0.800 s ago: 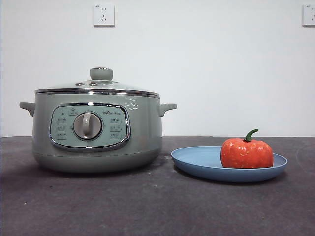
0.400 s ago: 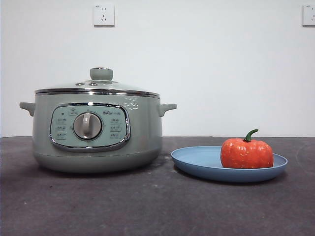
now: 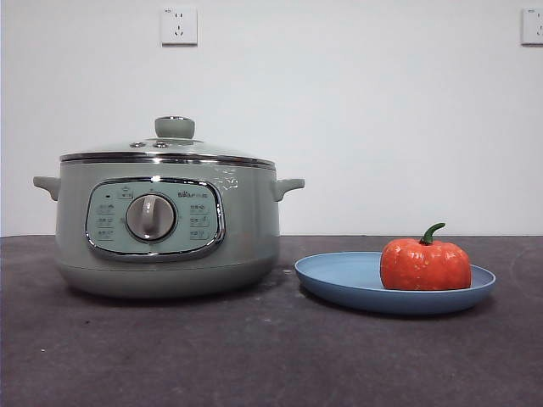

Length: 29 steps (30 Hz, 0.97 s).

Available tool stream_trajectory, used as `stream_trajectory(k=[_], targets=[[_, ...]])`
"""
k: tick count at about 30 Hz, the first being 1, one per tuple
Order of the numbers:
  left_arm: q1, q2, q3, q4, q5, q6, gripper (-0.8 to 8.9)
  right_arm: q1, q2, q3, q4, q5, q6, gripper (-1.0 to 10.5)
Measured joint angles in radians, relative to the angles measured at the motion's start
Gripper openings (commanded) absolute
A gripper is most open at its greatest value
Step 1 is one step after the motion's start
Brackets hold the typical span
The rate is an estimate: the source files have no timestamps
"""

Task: Take the pumpkin out from the steamer,put the pumpkin in the blue plate,close the lid

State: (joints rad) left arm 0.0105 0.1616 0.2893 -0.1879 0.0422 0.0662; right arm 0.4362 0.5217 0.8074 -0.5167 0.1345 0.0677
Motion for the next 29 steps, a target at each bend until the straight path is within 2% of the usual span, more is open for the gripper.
stream_trajectory(k=[5, 10, 29], targets=[[0.010, -0.056, -0.171, 0.033, 0.019, -0.023, -0.03, 0.000, 0.000, 0.000, 0.000, 0.000, 0.000, 0.0], [0.013, -0.125, -0.264, 0.032, 0.020, -0.034, -0.03, 0.000, 0.000, 0.000, 0.000, 0.000, 0.000, 0.0], [0.013, -0.157, -0.271, 0.008, 0.019, -0.041, -0.03, 0.000, 0.000, 0.000, 0.000, 0.000, 0.000, 0.0]])
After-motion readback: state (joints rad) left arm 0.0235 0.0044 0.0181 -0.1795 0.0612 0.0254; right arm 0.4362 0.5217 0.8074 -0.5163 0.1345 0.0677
